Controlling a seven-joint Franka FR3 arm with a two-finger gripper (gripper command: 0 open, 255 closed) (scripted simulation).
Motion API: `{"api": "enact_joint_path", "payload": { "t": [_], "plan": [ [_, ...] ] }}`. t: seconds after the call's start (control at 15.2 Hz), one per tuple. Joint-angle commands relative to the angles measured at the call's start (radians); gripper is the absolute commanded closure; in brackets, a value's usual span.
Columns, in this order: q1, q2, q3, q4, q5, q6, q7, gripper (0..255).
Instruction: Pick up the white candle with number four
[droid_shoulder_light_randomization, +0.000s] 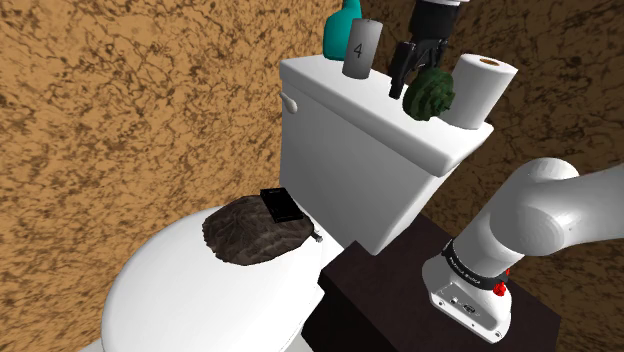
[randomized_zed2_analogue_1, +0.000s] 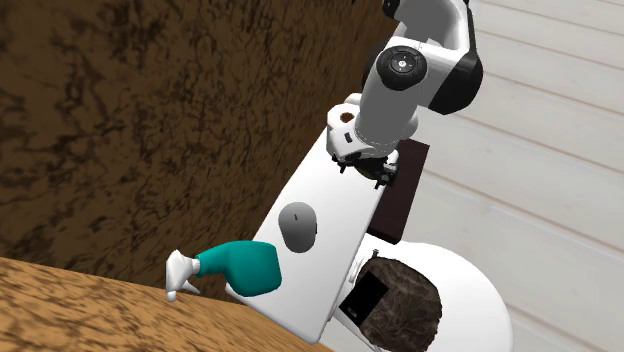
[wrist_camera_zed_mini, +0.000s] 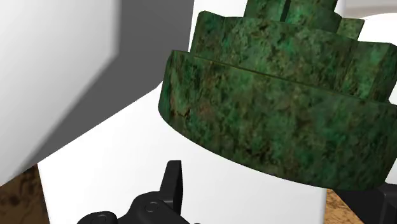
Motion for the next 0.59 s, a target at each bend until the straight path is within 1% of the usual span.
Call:
{"api": "enact_joint_path", "payload": {
  "t": [0.0, 0.26, 0.53],
  "plan": [
    [0.000, 0.000, 0.000, 0.000, 0.000, 0.000, 0.000, 0],
    [0.031, 0.080, -0.111, 0.090, -0.038, 0.037, -0.228, 0],
    [0.075, 0.184, -0.215, 0.211, -0.044, 0.061, -0.456, 0]
  ]
}}
